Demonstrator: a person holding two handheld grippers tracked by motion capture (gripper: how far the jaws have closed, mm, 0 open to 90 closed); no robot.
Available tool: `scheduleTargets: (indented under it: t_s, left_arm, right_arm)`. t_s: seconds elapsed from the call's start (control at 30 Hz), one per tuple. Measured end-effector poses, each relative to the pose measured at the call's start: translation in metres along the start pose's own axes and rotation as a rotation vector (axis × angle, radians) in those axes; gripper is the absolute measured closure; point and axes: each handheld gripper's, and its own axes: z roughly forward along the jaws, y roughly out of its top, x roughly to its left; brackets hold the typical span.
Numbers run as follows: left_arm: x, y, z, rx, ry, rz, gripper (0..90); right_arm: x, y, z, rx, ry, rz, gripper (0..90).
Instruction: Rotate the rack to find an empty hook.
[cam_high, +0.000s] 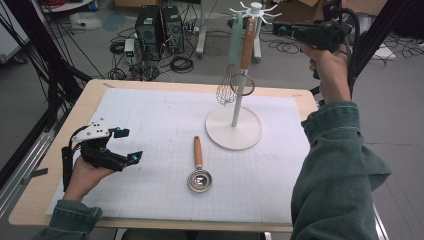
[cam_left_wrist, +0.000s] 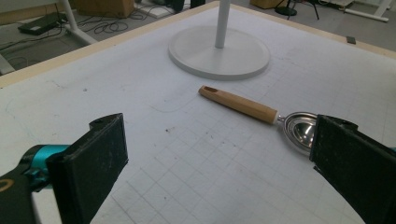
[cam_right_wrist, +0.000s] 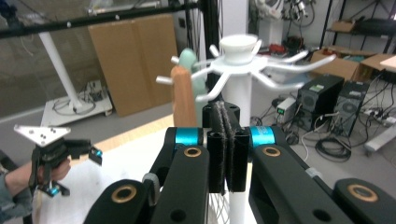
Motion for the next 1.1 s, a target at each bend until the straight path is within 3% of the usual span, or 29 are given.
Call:
scheduleTargets:
  t_s: [0.53, 1.1]
  left_arm:
    - [-0.001, 0.001, -0.004, 0.004, 0.013, 0.009, 4.7]
    - [-0.004, 0.004, -0.005, -0.003, 0.005, 0.014, 4.7]
  right_arm:
    - [0.018, 0.008, 0.012, 0.009, -0.003, -0.029, 89.5]
    - [0.037, 0.007, 0.028, 0.012, -0.048, -0.063, 89.5]
